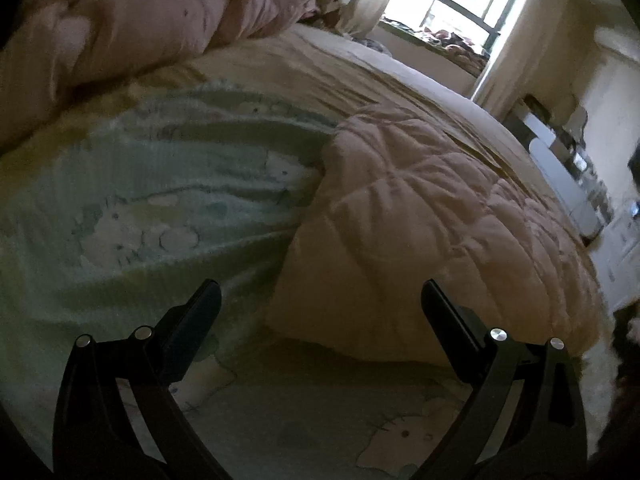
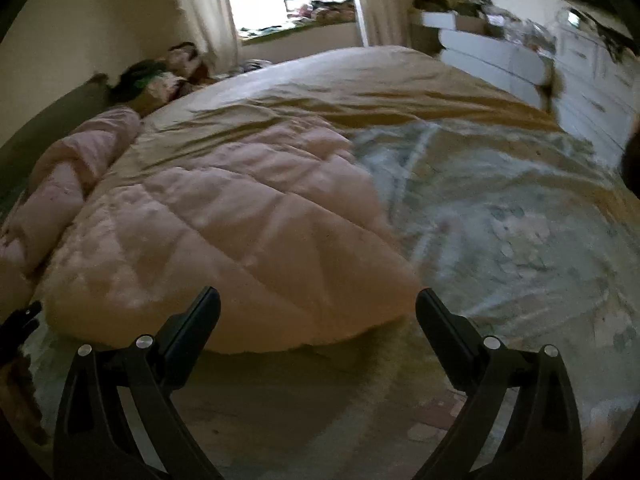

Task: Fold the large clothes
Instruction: 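Grasp the side edge of the pink comforter with both tools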

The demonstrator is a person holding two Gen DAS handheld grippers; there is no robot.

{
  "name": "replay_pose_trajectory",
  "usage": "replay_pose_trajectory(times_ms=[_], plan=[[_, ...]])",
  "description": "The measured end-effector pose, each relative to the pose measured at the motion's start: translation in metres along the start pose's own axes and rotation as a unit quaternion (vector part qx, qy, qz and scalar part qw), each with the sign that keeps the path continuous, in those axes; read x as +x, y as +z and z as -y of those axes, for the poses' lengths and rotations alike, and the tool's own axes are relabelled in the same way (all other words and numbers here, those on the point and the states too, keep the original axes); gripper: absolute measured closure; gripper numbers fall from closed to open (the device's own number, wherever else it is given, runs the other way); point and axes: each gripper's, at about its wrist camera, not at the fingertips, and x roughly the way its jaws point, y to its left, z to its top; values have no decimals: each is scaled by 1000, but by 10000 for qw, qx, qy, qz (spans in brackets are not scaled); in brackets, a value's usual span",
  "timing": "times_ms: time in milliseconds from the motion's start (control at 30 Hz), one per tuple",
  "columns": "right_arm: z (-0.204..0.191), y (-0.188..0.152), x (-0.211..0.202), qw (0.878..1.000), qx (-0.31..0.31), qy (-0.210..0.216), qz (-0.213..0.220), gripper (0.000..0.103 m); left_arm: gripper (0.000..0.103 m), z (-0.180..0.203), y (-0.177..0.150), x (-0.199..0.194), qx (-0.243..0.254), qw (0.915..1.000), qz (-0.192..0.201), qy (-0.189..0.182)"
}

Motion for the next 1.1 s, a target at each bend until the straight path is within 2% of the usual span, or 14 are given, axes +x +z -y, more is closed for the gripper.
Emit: replay_pose_trajectory(times_ms=[233,433,667,800,900,1000,1100], plan=[[27,-16,25,9981,522,110,-307,6,9,-8,-8,19,-287,9984,-349,-328],[38,-22,50,9895,1131,644,-627,6,9,-12,-15,38,-467,9956,-581,-569],[41,-14,63,9777,1655,1129,-623,6,9,-22,-19,50,-861,9891,-666,-996],[42,-11,47,9726,1878,1274,-511,9,8,-23,-19,51,-898,9880,-674,-1063],[38,-15,43,9657,1962,1557,-687,9,8,-22,-20,51,-917,9877,-675,-1073],[36,-22,53,9588,2070,1731,-892,9,8,-21,-20,51,-925,9877,-663,-1073],[43,-20,66,9531,2289,1810,-800,9,8,-23,-20,53,-1022,9857,-687,-1153]])
